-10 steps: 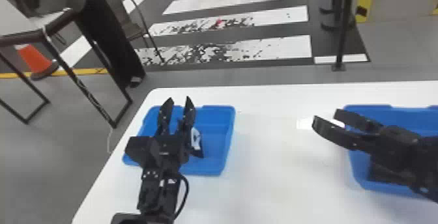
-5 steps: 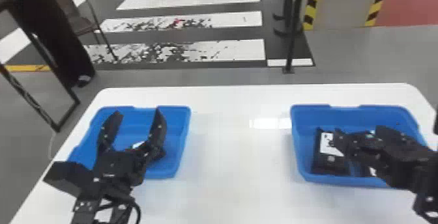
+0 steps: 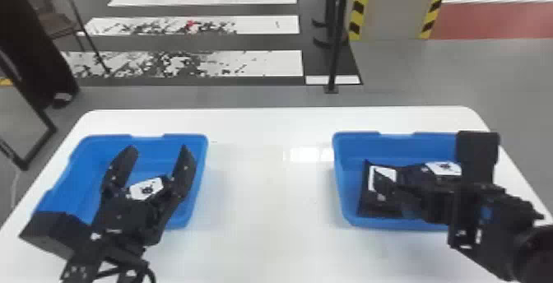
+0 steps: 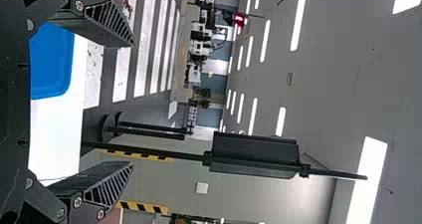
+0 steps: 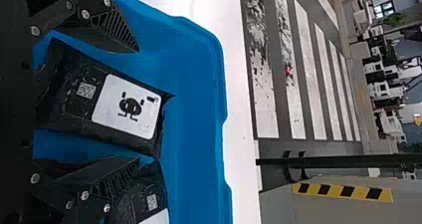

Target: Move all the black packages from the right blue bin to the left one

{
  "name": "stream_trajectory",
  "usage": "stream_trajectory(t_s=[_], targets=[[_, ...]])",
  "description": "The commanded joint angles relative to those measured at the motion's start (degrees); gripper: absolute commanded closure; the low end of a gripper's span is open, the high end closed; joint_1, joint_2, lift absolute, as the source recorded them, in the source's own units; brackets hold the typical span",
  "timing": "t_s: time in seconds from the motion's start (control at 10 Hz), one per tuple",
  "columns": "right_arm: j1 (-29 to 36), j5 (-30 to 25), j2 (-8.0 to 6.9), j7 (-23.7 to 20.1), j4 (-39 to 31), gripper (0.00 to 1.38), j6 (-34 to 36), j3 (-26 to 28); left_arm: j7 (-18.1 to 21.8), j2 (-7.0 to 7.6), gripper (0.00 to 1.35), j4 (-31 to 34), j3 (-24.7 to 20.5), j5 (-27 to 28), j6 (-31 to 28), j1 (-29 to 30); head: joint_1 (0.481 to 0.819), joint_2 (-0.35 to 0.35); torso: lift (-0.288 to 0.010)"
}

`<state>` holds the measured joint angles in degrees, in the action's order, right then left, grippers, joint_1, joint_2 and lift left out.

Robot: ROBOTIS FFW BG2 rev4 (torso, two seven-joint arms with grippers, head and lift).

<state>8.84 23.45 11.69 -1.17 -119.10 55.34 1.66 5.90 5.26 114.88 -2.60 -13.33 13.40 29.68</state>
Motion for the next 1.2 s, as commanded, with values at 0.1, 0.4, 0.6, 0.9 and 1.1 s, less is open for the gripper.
stream_trajectory(t_s=[0.1,0.4,0.6,0.9,1.1], targets=[[-1.67,0.78,0.0,4.07,-0.08,0.29,3.58,-3.03,0.25,0.11,0.21,-0.06,0.09,-0.16,-0.17,-0.01,0.695,0.054,-0.154],[-3.5,1.58,-0.09,6.17,2.31,0.29,4.99,-3.72,0.34,0.11,0.21,-0.06,0.2,-0.27,-0.17,-0.01,0.695,0.065,-0.154],[-4.76,2.38,-0.26,6.26,4.56,0.29,5.55,-3.72,0.52,0.11,0.21,-0.06,0.32,-0.27,-0.6,-0.01,0.695,0.066,-0.154],[-5.32,3.06,-0.44,7.58,5.97,0.36,7.8,-3.83,0.61,0.11,0.21,-0.06,0.09,-0.27,-0.6,0.13,0.695,0.063,-0.154],[-6.03,4.89,-0.44,7.14,7.8,0.6,8.5,-3.94,0.69,0.11,0.21,-0.06,0.09,-0.27,-0.6,0.27,0.695,0.066,-0.154]])
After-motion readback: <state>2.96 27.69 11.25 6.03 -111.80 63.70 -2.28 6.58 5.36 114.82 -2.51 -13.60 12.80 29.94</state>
